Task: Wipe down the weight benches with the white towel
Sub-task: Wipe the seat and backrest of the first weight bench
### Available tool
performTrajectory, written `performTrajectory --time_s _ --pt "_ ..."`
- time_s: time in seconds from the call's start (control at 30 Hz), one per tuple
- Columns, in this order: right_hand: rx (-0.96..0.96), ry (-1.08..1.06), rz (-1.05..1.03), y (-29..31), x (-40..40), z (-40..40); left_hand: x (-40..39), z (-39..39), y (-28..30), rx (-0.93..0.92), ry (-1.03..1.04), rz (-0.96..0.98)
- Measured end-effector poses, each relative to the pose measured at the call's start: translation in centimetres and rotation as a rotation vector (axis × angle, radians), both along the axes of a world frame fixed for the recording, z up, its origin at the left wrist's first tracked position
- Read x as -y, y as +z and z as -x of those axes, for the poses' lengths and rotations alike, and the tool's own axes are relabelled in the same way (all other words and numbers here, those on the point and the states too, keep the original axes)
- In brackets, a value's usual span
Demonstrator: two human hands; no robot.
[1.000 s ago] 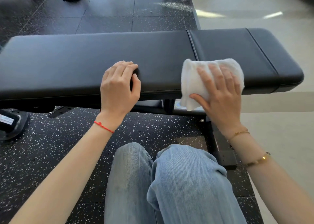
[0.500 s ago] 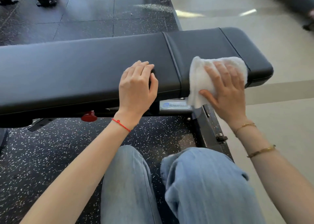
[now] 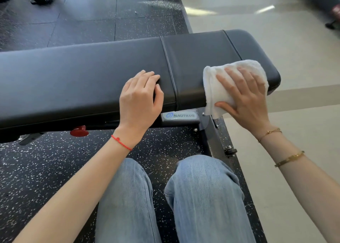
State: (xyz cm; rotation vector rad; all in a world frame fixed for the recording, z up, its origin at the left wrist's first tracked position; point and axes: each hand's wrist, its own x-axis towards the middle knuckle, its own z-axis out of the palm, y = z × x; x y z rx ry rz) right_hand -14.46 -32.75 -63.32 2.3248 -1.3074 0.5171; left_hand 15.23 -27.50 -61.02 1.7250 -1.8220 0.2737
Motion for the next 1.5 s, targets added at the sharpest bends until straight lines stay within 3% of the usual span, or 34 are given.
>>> performTrajectory --time_s 0.3,0.5,0.77,1.07,1.37,1.5 --pt "-0.144 0.126 0.065 0.4 -1.2 -8.3 -2.6 -7.4 -1.0 0.057 0.129 0.113" --pt "-0.166 0.172 0.181 -0.1 -2.4 -16.7 -5.5 -14.9 -2.0 0.127 0.201 0.228" --pt "-0.163 0.263 0.313 -0.8 -5.2 -29.4 -9.7 -22.6 -3.7 0.162 0.352 0.238" --pt "-0.14 0.256 0.445 -2.0 -5.3 -25.7 -10.8 -26.1 -4.8 0.155 0.365 0.141" --pt "-0.101 0.323 0.456 -1.7 -6.8 -34.9 -10.4 -26.8 -5.2 0.187 0.353 0.148" --pt "-0.132 0.365 0.423 -1.5 -6.3 -32.3 -10.8 -27.1 -4.9 0.21 0.343 0.147"
